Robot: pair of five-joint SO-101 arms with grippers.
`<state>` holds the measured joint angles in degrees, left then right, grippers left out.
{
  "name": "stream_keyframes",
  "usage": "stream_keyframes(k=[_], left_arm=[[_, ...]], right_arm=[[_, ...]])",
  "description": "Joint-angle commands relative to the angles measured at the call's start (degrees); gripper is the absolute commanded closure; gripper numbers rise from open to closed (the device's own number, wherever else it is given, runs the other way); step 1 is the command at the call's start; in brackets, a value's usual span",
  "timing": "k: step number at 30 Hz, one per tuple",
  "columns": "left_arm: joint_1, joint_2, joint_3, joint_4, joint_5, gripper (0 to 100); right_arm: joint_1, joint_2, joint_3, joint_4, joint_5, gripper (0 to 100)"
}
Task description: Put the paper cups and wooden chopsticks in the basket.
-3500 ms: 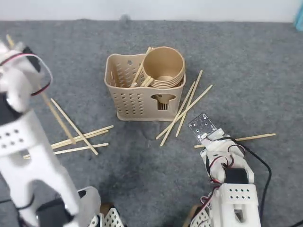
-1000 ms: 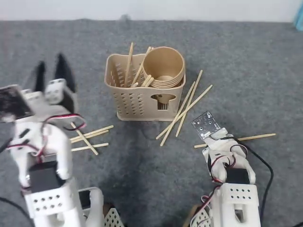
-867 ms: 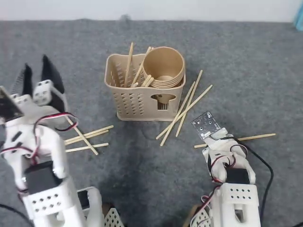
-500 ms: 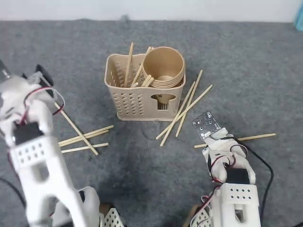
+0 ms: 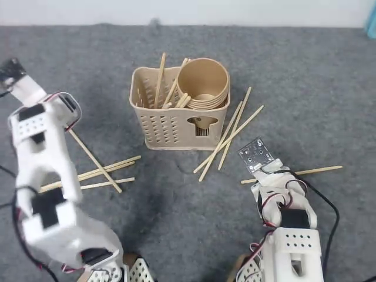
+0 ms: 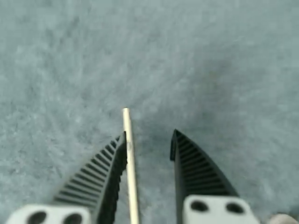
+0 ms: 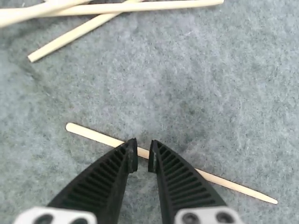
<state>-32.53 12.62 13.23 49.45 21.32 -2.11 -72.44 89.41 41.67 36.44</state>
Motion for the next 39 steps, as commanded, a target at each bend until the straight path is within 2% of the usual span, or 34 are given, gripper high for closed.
stream_keyframes(k=[1,14,16,20,26,34,39], left_arm=[[-0.9,8.5,-11.7,5.3,1.5,85],[-1.8,37.6,-47.0,26.3,2.3,85],[-1.1,40.5,-51.2,30.1,2.3,87],[-0.4,44.7,-58.6,37.9,2.5,100],[0.0,46.4,-67.0,50.0,2.3,99],[-1.5,45.9,-73.7,51.3,1.8,99],[-1.5,38.8,-65.9,51.3,-2.3,99]], right_arm=[[0.7,-0.9,-0.4,-0.7,-0.5,94.5],[0.7,-0.9,-0.4,-0.7,-0.5,94.5],[0.7,-0.9,-0.4,-0.7,-0.6,94.5],[0.7,-0.9,-0.4,-0.8,-0.6,94.5],[0.7,-0.9,-0.4,-0.9,-0.6,94.5],[0.7,-0.9,-0.4,-0.9,-0.5,94.5],[0.7,-0.8,-0.4,-1.2,-0.4,94.5]])
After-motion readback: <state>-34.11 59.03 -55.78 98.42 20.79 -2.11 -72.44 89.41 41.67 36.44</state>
